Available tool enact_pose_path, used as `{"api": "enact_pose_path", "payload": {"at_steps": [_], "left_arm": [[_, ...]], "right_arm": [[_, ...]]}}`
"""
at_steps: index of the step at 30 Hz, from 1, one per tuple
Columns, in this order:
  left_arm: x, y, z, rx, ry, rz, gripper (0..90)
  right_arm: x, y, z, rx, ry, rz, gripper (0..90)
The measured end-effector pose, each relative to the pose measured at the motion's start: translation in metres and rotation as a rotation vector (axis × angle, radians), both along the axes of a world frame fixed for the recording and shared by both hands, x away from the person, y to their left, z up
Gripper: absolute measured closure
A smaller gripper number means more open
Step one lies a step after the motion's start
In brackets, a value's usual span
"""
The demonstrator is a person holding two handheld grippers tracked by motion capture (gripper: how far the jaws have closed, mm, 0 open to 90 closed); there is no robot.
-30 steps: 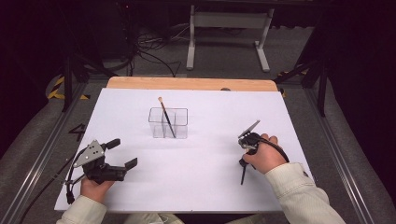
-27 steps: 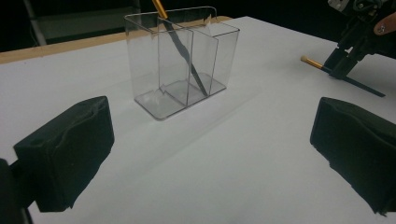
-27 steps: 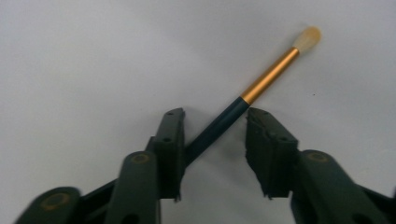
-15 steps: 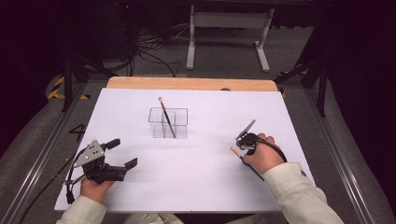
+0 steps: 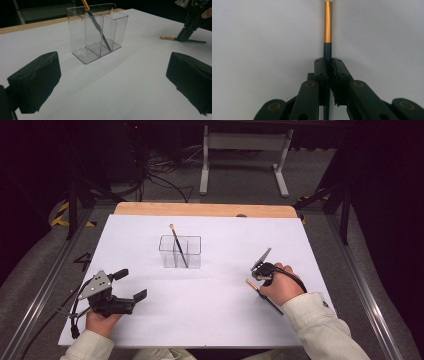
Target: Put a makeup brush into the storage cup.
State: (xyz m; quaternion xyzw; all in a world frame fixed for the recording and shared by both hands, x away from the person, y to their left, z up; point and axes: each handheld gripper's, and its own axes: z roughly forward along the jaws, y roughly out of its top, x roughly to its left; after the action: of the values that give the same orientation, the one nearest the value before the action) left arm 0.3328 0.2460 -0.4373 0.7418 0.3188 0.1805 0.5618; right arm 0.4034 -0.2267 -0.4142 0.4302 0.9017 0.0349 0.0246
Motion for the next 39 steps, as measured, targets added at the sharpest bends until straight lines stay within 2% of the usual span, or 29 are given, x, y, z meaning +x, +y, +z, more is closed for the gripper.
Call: {"api": "enact_pose_path", "payload": {"at_steps": [5, 9, 15, 19, 22, 23, 24, 26, 32, 34, 36, 39], "left_arm": [[0.000, 0.000, 0.000, 0.000, 0.000, 0.002, 0.4], [0.000, 0.000, 0.000, 0.000, 0.000, 0.002, 0.4], [0.000, 0.000, 0.000, -0.001, 0.001, 0.002, 0.4], [0.000, 0.000, 0.000, -0.002, 0.002, 0.003, 0.4], [0.000, 0.000, 0.000, -0.005, 0.004, 0.004, 0.4], [0.000, 0.000, 0.000, -0.005, 0.004, 0.003, 0.4], [0.000, 0.000, 0.000, -0.005, 0.004, 0.003, 0.4], [-0.001, 0.000, 0.000, -0.005, 0.003, 0.004, 0.4], [0.000, 0.000, 0.000, -0.007, 0.004, 0.004, 0.4], [0.000, 0.000, 0.000, -0.007, 0.004, 0.004, 0.4], [0.000, 0.000, 0.000, -0.007, 0.005, 0.004, 0.4], [0.000, 0.001, 0.000, -0.004, 0.001, 0.002, 0.4]], "right_arm": [[-0.001, 0.001, 0.009, 0.016, -0.013, 0.004, 83.7], [-0.003, 0.002, 0.020, 0.048, -0.047, 0.012, 83.6], [-0.006, 0.002, 0.037, 0.112, -0.125, 0.025, 83.6], [-0.010, 0.001, 0.051, 0.168, -0.205, 0.034, 83.6], [-0.012, 0.000, 0.056, 0.197, -0.230, 0.040, 83.6], [-0.015, 0.000, 0.062, 0.226, -0.262, 0.047, 83.6], [-0.015, 0.000, 0.062, 0.226, -0.262, 0.047, 83.6], [-0.017, 0.000, 0.067, 0.261, -0.297, 0.058, 83.6], [-0.021, -0.001, 0.073, 0.320, -0.331, 0.070, 83.6], [-0.022, -0.001, 0.076, 0.349, -0.363, 0.088, 83.6], [-0.023, -0.001, 0.077, 0.364, -0.377, 0.090, 83.6], [-0.025, -0.002, 0.081, 0.403, -0.433, 0.108, 83.6]]}}
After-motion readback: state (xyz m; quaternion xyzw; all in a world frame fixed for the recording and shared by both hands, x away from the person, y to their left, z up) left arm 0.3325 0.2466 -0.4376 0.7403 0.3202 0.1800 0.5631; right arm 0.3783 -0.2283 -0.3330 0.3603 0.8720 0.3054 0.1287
